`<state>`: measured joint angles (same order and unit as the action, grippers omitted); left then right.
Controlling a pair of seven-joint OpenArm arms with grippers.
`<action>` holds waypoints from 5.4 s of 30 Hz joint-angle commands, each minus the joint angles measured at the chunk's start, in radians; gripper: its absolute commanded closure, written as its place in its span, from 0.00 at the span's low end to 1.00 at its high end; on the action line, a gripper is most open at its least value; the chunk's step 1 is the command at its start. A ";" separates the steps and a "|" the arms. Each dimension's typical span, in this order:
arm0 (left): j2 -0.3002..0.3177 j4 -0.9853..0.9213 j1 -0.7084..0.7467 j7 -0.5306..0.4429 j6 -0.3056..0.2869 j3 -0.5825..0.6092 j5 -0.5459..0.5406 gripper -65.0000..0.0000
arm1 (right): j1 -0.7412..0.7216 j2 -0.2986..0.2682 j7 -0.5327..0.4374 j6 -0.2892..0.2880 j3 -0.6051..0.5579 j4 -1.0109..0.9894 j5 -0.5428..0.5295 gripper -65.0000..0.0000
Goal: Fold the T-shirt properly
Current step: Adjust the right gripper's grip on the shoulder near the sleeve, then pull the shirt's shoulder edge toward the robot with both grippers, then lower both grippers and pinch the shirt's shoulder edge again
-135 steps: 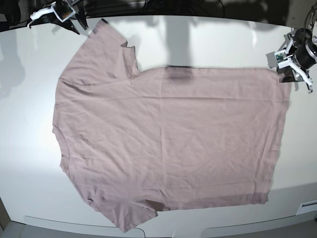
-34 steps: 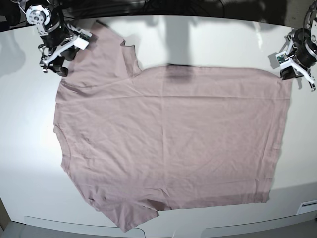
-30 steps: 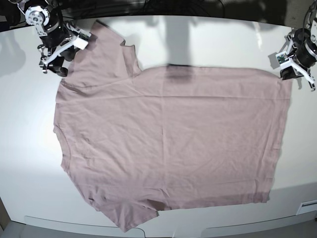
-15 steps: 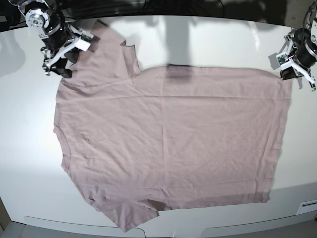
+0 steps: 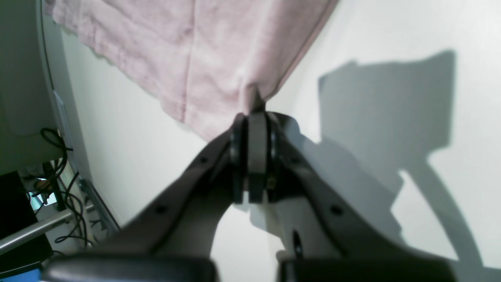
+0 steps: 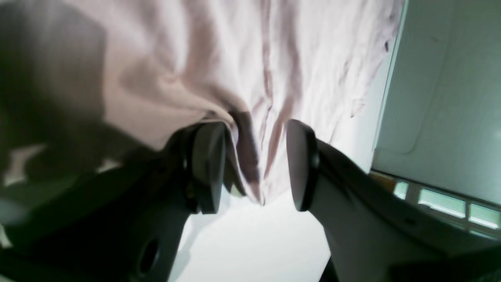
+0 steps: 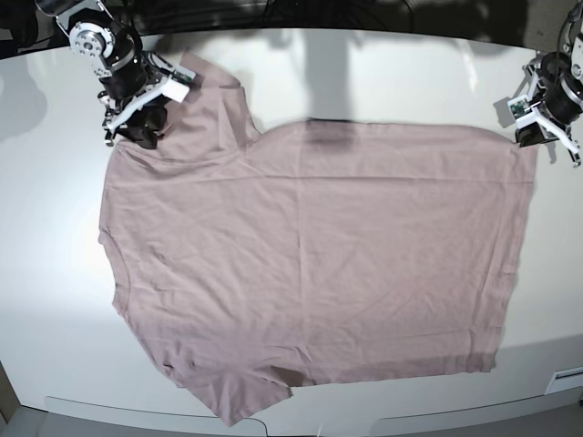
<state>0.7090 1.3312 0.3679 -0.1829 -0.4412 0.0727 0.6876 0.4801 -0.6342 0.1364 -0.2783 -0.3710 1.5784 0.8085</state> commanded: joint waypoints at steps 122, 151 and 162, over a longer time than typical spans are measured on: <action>-0.063 0.351 0.447 0.033 -0.072 -0.391 -0.549 1.00 | 0.334 -0.205 0.396 0.272 -0.047 0.171 0.010 1.00; -0.118 0.351 0.148 0.203 -0.061 -0.443 -0.653 1.00 | 0.172 -0.132 0.176 0.285 0.263 0.377 -0.633 1.00; -0.119 0.205 -0.038 0.216 -0.061 -0.345 -0.606 1.00 | -0.043 -0.052 0.139 0.203 0.263 0.251 -0.719 1.00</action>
<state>0.5690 1.5208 0.3378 0.0551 -0.5156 -0.2623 0.0906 0.4446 -0.6701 0.2924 -0.0906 -0.1177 1.8156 0.0860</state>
